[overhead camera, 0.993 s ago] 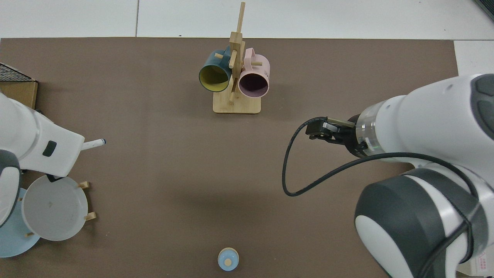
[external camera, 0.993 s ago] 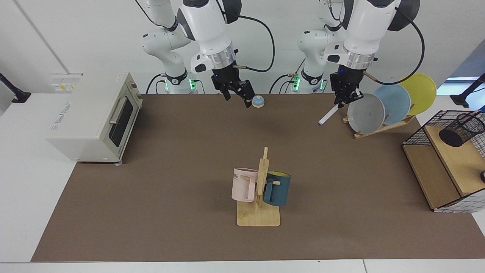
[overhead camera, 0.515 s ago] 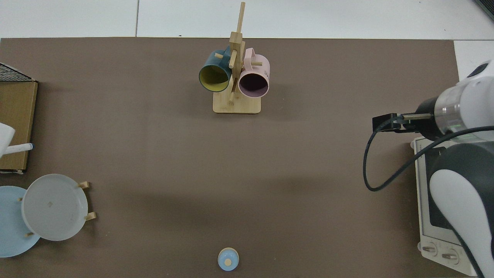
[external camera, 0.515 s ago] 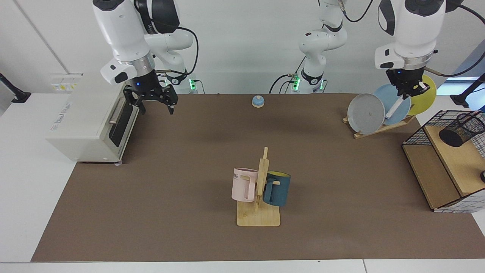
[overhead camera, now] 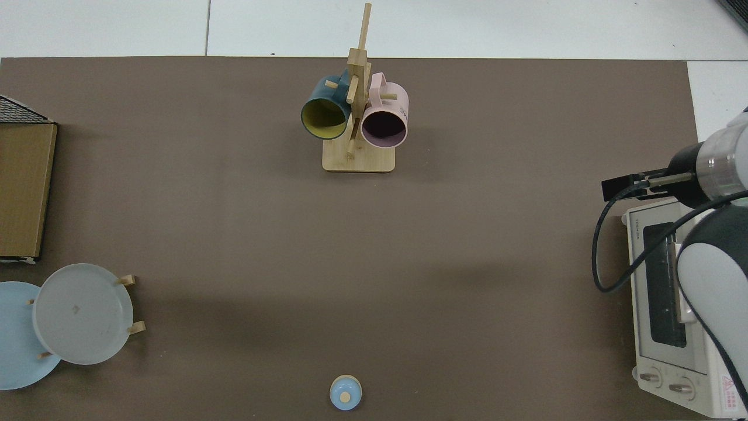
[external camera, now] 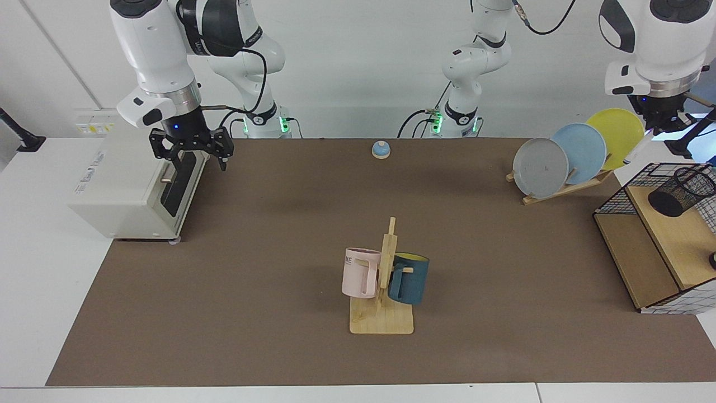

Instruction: Put markers into pen holder

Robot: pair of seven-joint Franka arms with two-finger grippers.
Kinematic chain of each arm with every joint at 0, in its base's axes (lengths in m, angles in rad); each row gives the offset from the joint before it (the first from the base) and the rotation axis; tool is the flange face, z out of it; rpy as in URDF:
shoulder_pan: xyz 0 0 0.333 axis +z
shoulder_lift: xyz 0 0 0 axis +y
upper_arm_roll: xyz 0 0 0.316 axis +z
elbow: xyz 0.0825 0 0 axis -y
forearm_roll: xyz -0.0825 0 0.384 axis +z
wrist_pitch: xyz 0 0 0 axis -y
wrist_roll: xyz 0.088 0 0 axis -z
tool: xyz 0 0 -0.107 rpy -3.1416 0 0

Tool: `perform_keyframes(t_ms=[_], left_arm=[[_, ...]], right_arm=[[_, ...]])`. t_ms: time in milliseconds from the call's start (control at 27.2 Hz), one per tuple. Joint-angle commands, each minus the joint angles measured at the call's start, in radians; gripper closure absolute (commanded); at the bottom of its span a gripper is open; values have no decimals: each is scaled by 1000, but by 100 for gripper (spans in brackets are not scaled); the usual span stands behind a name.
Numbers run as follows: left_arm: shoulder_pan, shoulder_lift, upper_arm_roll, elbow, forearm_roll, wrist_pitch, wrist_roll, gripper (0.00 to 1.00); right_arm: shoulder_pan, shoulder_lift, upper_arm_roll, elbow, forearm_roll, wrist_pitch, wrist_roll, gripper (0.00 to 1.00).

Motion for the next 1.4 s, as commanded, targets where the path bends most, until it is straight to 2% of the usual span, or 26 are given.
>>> perform_keyframes(t_ms=[0, 74, 184, 294, 478, 625, 956, 1103, 1360], left_arm=[[25, 33, -13, 47, 97, 0, 80, 100], [35, 33, -11, 47, 132, 17, 100, 100], [104, 34, -13, 47, 152, 79, 142, 100], [140, 51, -14, 47, 175, 147, 178, 100], [149, 131, -14, 105, 290, 179, 193, 100], [184, 139, -16, 90, 293, 253, 201, 100], [149, 198, -20, 89, 313, 238, 167, 100], [109, 206, -19, 80, 315, 183, 143, 100], [95, 237, -19, 68, 390, 110, 81, 100]], right_arm=[[-33, -12, 15, -12, 2, -17, -18, 0], [-39, -9, 14, -10, 4, -5, -18, 0], [-38, -9, 15, -10, 2, -5, -18, 0], [-38, -9, 15, -10, 4, -5, -18, 0], [-39, -11, 15, -10, 4, -5, -18, 0], [-39, -9, 15, -10, 4, -5, -18, 0], [-39, -10, 15, -10, 2, -5, -18, 0], [-39, -9, 15, -10, 2, -5, -18, 0], [-39, -11, 15, -10, 2, -5, -18, 0]])
